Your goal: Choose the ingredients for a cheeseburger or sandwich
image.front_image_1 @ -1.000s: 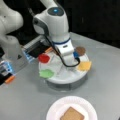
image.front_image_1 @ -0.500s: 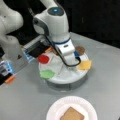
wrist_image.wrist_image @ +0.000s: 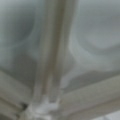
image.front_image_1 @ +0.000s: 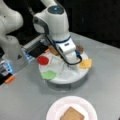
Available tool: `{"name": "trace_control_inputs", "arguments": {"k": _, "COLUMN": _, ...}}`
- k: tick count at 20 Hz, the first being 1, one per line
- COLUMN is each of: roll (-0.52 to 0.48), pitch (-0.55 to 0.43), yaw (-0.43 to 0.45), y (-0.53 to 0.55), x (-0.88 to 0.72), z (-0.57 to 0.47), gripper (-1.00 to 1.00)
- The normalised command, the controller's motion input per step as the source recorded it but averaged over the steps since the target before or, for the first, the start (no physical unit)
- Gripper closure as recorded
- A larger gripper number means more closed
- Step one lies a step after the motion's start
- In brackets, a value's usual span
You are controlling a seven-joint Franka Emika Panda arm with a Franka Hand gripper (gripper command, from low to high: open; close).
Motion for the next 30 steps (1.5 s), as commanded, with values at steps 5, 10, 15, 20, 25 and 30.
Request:
{"name": "trace_control_inputs", "arguments": {"k": 5, "roll": 0.027, "pitch": -0.183, "yaw": 0.275, "y": 0.01, "x": -0.25, "z": -0.07, "gripper": -1.00}}
{"name": "trace_control_inputs", "arguments": {"k": 10, "roll": 0.053, "pitch": -0.155, "yaw": 0.157, "y": 0.01, "x": -0.26, "z": -0.06, "gripper": -1.00}}
{"name": "trace_control_inputs", "arguments": {"k": 15, "roll": 0.061, "pitch": -0.129, "yaw": 0.075, "y": 0.00, "x": -0.30, "z": 0.01, "gripper": -1.00}}
{"name": "trace_control_inputs", "arguments": {"k": 20, "roll": 0.064, "pitch": -0.101, "yaw": 0.008, "y": -0.01, "x": -0.34, "z": 0.07, "gripper": -1.00}}
{"name": "trace_control_inputs", "arguments": {"k": 25, "roll": 0.021, "pitch": -0.083, "yaw": -0.086, "y": 0.01, "x": -0.29, "z": 0.01, "gripper": -1.00}}
{"name": "trace_control_inputs", "arguments": {"k": 30, "roll": 0.042, "pitch": -0.153, "yaw": -0.188, "y": 0.04, "x": -0.19, "z": -0.06, "gripper": -1.00}}
